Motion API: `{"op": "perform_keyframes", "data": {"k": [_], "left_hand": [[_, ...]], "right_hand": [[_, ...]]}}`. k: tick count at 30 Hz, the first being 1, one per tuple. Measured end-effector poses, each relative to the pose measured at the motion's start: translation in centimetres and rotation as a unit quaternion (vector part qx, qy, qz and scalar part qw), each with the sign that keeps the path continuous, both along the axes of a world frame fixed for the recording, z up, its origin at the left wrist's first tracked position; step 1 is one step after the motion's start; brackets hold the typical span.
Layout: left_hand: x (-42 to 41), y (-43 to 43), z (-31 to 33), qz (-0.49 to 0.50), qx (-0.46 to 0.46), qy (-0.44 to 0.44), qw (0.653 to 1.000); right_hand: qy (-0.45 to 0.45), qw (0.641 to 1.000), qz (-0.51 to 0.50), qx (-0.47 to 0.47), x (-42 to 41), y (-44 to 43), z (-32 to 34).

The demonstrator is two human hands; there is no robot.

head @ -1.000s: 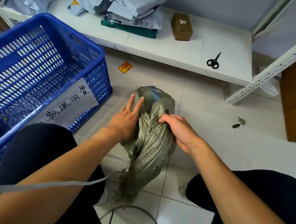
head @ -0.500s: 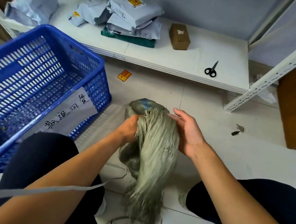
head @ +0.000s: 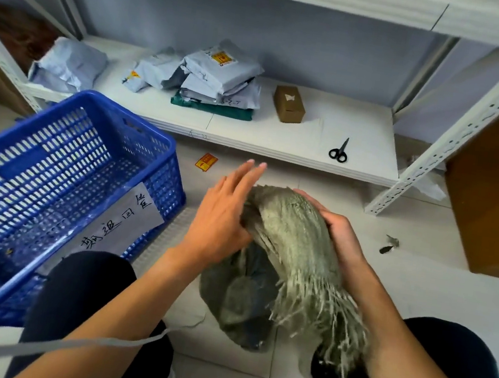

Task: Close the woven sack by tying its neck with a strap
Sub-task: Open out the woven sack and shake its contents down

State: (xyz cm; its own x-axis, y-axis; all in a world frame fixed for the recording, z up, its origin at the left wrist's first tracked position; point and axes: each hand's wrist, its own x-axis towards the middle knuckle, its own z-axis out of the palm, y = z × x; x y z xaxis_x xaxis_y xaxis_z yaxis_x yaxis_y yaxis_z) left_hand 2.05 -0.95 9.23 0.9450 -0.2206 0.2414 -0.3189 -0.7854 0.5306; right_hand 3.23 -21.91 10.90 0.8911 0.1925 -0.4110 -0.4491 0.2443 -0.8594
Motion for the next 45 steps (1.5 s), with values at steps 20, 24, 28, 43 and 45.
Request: {"op": "perform_keyframes", "data": {"k": [20,24,28,43,45], "left_hand": [[-0.3,-0.5,14.7,-0.095,-0.224,0.134,0.961],[1.0,0.3,15.2,-0.014,-0.238,0.147,0.960],[1.6,0.0,16.1,0.018,-0.258,0.146,0.955],[5.3,2.0,21.4,-0.023,-0.095,-0.027,0.995],[6.2,2.7,20.8,-0.068,-0.034,-0.072,0.994]], "right_hand": [[-0.136,0.984,-0.005,0.116,-4.9,1.6,13.4],[-0.195,0.958,0.040,-0.207,-4.7,1.9,13.5],[-0.260,0.845,0.069,-0.462,-4.4,3.0,14.7],[-0.259,0.823,-0.003,-0.505,-0.9,0.6,23.0],[-0.247,0.872,-0.033,-0.422,-0.9,0.7,23.5]]}}
